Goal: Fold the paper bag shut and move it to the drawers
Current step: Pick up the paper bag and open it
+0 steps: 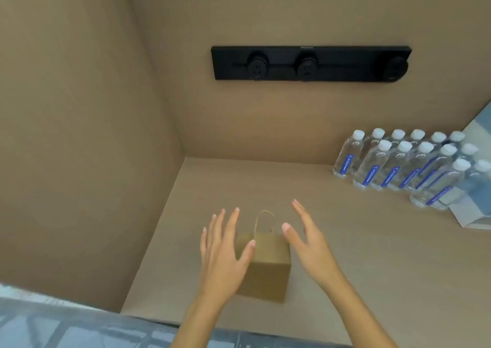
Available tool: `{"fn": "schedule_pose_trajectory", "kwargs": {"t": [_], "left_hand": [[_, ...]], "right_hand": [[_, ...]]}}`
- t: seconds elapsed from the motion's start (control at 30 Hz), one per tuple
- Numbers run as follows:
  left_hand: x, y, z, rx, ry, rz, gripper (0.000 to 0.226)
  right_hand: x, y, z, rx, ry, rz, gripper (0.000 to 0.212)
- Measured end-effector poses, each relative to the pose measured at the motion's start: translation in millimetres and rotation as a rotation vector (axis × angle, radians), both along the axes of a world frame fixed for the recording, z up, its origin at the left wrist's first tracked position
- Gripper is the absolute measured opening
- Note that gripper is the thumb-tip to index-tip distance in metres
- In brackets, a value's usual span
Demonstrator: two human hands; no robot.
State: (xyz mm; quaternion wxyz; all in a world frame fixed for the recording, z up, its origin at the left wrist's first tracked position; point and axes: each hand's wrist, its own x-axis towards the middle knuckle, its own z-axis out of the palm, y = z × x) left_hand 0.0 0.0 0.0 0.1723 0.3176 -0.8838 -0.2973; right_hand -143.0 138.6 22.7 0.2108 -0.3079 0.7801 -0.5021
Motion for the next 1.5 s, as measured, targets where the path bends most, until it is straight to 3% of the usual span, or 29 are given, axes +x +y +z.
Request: {"fn": "schedule_pose_trajectory", "kwargs": {"t": [0.13, 0.23, 0.5, 0.7, 0.8, 0.97, 1.13, 1.33, 1.5], "left_hand": [[4.5, 14.1, -12.5, -0.061, -0.009, 0.094, 0.053], [4.7, 22.9, -16.0, 0.154, 0.101, 0.089, 0.045], [-10.6, 20.4, -11.2, 0.208, 0.119, 0.071, 0.034], [-21.5, 34.9, -5.5, 0.419, 0.082, 0.068, 0.092], [-24.4, 37.4, -0.9, 0.49, 0.107, 0.073, 0.103], [-20.2, 31.8, 4.8, 0.64, 0.188, 0.096, 0.08], [-16.1, 31.7, 10.3, 0.673, 0.141, 0.075, 0.106], [-9.6, 25.1, 9.8, 0.833, 0.249, 0.037, 0.076], [-5.5, 22.5, 9.3, 0.952, 0.285, 0.042, 0.063]], "right_hand": [[-7.8, -12.8, -23.6, 0.018, -0.405, -0.307, 0.03], [-12.2, -15.5, -34.1, -0.062, -0.801, -0.451, 0.027], [-2.8, -15.9, -28.0, -0.217, -1.154, -0.25, 0.017], [11.8, -9.9, -26.5, -0.357, -1.128, -0.092, 0.03], [17.1, -8.4, -21.9, -0.359, -1.028, -0.021, 0.032], [19.1, -2.5, -21.1, -0.364, -0.856, 0.073, 0.036], [26.4, -2.1, -21.9, -0.383, -0.811, 0.194, 0.039], [31.8, -4.8, -25.2, -0.252, -0.735, 0.101, 0.046], [32.9, -5.2, -21.0, -0.243, -0.68, 0.154, 0.031]]}}
